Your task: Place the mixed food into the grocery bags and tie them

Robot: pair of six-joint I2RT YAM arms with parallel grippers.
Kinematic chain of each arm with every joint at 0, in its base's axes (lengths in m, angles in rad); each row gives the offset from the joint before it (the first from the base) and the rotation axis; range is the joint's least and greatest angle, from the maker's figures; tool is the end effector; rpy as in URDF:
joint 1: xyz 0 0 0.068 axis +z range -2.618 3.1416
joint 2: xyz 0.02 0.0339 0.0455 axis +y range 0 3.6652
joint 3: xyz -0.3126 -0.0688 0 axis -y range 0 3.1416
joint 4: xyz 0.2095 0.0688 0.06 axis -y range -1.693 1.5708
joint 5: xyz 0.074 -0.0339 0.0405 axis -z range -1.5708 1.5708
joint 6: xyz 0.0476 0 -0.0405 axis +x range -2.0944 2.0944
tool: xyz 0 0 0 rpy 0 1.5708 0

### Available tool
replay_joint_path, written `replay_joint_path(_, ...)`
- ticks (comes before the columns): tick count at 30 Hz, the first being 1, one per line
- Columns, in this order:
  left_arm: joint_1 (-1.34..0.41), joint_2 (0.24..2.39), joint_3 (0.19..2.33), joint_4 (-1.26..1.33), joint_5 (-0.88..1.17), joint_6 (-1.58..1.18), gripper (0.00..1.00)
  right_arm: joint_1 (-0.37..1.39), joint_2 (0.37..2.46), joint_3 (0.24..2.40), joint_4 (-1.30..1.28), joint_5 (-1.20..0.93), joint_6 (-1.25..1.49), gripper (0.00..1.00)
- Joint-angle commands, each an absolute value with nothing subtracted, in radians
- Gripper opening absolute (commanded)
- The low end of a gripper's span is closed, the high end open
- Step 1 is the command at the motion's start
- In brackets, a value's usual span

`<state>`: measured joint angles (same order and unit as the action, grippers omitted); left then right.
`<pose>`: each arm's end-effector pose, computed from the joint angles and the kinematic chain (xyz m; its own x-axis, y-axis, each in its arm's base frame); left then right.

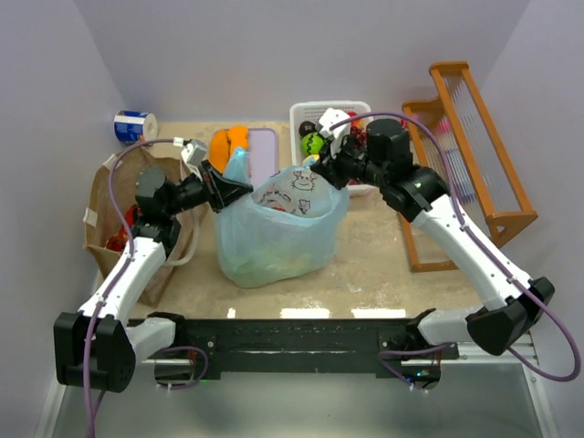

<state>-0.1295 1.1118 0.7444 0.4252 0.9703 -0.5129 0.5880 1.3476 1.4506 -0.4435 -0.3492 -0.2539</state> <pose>0.1926 -0.0647 0.3803 -0.3867 -0.2293 -0.8933 0.8034 0.3919 -0.4484 0.2114 0.1605 0.4599 -0.0706 -0.3308 -0.9411 -0.8340 0.5371 -0.1262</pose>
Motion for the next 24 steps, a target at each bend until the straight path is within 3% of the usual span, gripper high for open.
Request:
replay_joint_path(1,-0.083,1.075,0.807,0.495,0.979,-0.57,0.0,0.588,1.234,1.584,-0.426,-0.132,-0.1,0.0)
replay_joint_path(4,-0.054,1.084,0.821,0.555,0.985,-0.656,0.0,0.588,1.146,1.6,-0.416,-0.006,-0.043,0.0)
replay_joint_path(8,-0.04,1.13,0.859,0.607,1.006,-0.755,0.0,0.588,1.083,1.594,-0.425,-0.029,-0.011,0.0)
replay_joint_path(15,-0.037,1.221,0.959,0.456,1.031,-0.706,0.0,0.588,1.005,1.499,-0.361,-0.195,-0.021,0.0)
replay_joint_path(24,-0.038,1.382,1.064,0.271,1.062,-0.599,0.0,0.669,1.146,1.425,-0.302,-0.443,-0.078,0.0)
